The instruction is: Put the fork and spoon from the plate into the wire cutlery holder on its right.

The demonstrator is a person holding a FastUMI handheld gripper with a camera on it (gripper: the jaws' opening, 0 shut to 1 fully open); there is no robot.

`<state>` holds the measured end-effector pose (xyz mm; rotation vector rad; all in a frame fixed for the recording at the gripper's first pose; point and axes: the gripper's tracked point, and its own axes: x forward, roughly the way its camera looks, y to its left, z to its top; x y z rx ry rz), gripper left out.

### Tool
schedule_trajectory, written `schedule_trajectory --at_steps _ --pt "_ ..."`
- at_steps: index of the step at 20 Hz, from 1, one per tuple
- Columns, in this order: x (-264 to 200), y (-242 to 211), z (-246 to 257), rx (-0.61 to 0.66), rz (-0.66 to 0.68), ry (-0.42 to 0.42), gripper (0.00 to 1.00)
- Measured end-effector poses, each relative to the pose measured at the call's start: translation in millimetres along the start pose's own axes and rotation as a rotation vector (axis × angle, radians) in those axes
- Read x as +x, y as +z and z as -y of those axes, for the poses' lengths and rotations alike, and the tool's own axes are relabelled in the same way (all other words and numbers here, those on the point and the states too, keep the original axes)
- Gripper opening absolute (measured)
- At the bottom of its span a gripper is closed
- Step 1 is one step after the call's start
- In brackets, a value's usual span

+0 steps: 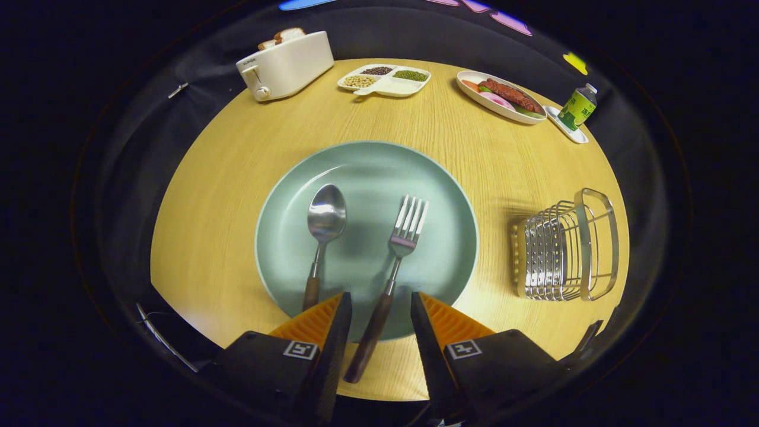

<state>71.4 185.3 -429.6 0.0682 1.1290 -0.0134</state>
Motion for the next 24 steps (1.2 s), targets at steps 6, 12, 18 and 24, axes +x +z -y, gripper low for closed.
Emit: schedule_trajectory --at_steps 6,12,18,24 --pt "4.9 -4.6 11.2 0.022 -0.075 -0.062 0.13" --pt "5.0 -3.2 7.9 0.002 -0.094 -0.024 0.08" --pt "-17.9 18.8 17.1 -0.012 -0.01 -0.005 0.06" --pt "-106.7 47.2 57.9 -0.091 0.038 0.071 0.06"
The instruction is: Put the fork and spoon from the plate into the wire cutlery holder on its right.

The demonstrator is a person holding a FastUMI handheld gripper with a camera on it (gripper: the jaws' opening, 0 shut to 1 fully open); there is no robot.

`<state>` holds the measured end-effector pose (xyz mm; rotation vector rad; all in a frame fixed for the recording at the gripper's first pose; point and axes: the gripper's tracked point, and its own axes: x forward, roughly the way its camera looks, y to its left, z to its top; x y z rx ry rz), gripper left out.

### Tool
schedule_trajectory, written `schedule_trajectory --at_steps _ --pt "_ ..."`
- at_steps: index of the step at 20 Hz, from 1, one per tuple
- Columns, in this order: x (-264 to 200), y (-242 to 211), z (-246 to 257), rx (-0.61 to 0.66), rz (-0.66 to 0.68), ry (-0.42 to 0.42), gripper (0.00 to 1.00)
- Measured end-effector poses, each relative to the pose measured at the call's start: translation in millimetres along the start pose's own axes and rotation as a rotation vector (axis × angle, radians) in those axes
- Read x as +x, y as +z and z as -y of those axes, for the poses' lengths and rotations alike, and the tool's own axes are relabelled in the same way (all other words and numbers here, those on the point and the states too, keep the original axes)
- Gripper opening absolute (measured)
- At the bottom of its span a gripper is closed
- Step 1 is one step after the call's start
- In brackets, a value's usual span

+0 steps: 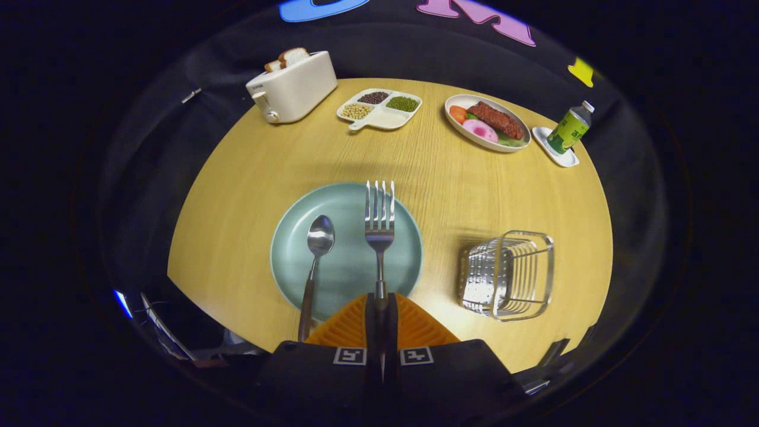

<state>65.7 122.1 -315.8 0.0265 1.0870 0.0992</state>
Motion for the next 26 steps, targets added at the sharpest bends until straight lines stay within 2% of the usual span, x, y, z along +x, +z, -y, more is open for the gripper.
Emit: schedule_trajectory --at_steps 4,7,11,18,23,26 --pt "-48.8 1.9 54.3 -0.022 -0.085 0.042 0.06" --pt "-63.1 -13.3 91.7 -0.067 -0.227 0.041 0.06" --pt "-59.9 -43.3 133.6 -0.155 -0.466 -0.025 0.06" --pt "-39.7 -63.2 144.5 -0.216 -0.747 -0.075 0.06" --pt "-19.7 -54.7 143.0 -0.211 -0.803 -0.078 0.09" --pt "-13.5 -50.2 143.2 -0.201 -0.789 -0.087 0.12"
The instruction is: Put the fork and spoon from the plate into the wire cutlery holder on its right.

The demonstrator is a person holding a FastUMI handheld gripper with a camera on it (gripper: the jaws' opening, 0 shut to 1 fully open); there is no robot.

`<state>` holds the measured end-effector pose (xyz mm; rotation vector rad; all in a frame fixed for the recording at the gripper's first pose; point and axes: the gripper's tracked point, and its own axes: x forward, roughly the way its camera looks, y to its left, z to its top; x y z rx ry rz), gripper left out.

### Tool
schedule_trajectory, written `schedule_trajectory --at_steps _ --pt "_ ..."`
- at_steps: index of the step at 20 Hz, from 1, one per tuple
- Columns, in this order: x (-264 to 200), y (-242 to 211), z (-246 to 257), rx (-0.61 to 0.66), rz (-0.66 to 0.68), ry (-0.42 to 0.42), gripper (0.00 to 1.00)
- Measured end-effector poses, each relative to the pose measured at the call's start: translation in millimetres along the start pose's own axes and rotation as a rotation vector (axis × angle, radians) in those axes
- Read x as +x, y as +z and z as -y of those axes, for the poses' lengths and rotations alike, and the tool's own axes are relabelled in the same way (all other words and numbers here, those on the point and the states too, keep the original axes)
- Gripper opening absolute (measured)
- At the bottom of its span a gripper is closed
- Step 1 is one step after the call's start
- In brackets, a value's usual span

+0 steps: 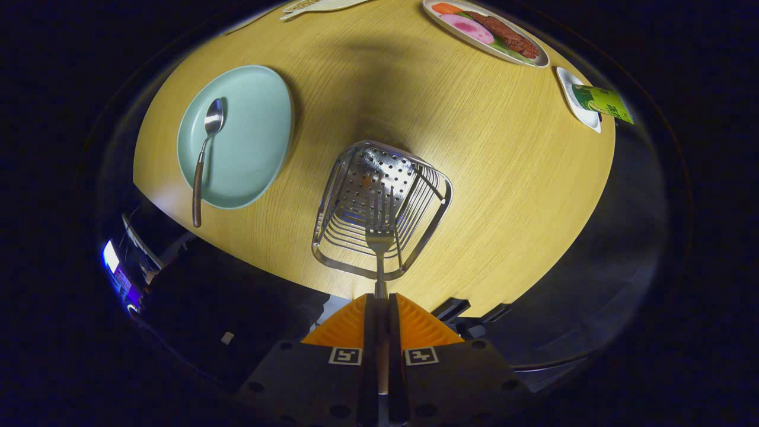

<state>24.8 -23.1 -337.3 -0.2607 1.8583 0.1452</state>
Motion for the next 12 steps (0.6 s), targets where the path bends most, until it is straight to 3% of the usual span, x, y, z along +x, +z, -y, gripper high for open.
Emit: schedule_trajectory --at_steps 6,12 --pt "-7.1 11.6 4.7 0.036 0.12 0.009 0.16" --pt "-53.5 22.6 -1.1 0.127 0.489 0.014 0.18"
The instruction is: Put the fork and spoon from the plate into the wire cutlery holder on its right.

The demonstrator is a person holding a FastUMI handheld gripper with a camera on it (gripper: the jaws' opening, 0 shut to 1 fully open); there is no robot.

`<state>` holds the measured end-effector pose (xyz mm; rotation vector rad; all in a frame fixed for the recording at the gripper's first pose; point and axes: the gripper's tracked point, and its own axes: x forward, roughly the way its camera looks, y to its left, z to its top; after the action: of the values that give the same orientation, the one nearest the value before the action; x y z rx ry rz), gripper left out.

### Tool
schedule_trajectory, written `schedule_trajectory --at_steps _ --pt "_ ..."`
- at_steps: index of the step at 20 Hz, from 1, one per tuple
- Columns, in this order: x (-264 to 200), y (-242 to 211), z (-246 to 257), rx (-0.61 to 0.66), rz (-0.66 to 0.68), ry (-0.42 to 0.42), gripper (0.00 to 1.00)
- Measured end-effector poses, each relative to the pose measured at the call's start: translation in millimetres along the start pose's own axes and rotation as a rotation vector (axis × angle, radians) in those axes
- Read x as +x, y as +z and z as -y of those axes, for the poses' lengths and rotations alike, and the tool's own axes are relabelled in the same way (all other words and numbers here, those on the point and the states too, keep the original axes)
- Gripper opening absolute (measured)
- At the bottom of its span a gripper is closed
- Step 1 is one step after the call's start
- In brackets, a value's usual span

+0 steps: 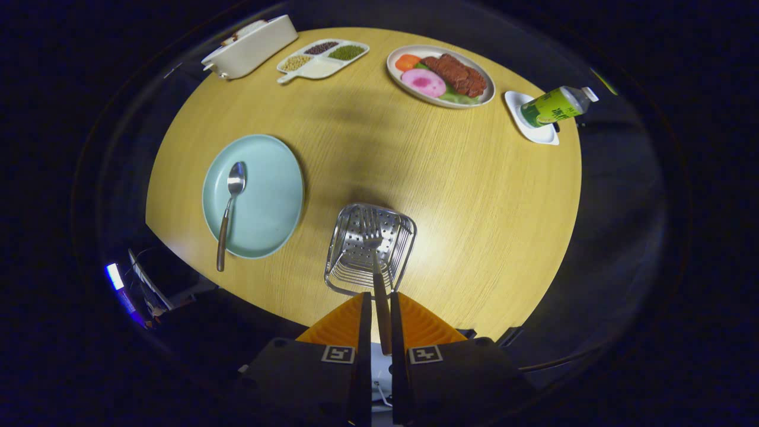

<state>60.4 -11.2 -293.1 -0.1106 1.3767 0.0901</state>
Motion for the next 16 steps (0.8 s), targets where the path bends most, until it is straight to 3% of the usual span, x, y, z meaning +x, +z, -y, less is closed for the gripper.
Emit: schedule_trajectory --at_steps 4,6,7,10,16 --pt "-31.0 13.6 -32.6 0.03 0.256 0.025 0.2" --pt "-38.4 13.9 -63.8 0.018 0.324 0.06 0.39" --pt "-39.3 11.3 -84.2 0.018 0.341 0.09 0.47" --pt "-20.4 7.9 -156.8 0.03 0.332 0.212 0.55" --pt "43.4 20.5 -232.1 0.006 0.312 0.217 0.55"
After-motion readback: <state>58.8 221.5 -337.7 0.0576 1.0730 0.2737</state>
